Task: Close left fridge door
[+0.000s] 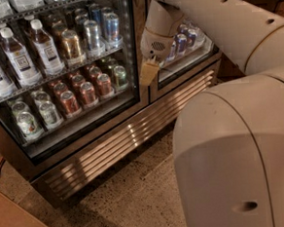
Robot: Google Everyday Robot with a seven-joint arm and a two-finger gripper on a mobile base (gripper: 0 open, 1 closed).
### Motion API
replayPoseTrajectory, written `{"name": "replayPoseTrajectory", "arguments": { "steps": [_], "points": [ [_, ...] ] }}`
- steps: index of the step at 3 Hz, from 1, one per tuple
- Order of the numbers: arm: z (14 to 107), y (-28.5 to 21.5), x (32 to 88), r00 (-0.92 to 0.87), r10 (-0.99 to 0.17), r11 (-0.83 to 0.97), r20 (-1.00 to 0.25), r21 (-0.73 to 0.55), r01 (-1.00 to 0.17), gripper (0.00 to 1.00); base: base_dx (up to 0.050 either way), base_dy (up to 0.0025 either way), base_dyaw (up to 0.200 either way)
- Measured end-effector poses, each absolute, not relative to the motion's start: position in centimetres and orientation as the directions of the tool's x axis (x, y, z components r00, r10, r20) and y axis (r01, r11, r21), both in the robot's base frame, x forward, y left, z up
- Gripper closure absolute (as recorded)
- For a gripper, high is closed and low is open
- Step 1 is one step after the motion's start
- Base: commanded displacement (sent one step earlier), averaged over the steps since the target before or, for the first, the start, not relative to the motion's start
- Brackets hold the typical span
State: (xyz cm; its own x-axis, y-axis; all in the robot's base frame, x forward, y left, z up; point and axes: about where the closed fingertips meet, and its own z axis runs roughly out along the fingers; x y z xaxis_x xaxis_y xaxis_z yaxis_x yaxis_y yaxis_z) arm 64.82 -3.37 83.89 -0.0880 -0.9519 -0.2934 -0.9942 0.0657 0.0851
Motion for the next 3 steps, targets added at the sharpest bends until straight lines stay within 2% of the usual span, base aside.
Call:
{"name": "replayPoseTrajectory", "arguments": {
  "steps": [2, 3],
  "points": [
    [83.89, -3.37, 64.82, -0.088, -0.952, 0.066, -0.293, 0.085, -0.994, 1.0, -0.049, 0.00004, 0.0],
    [83.89, -3.37, 64.82, -0.088, -0.952, 0.066, -0.293, 0.085, -0.994, 1.0, 0.0, 0.0, 0.0]
  ]
}}
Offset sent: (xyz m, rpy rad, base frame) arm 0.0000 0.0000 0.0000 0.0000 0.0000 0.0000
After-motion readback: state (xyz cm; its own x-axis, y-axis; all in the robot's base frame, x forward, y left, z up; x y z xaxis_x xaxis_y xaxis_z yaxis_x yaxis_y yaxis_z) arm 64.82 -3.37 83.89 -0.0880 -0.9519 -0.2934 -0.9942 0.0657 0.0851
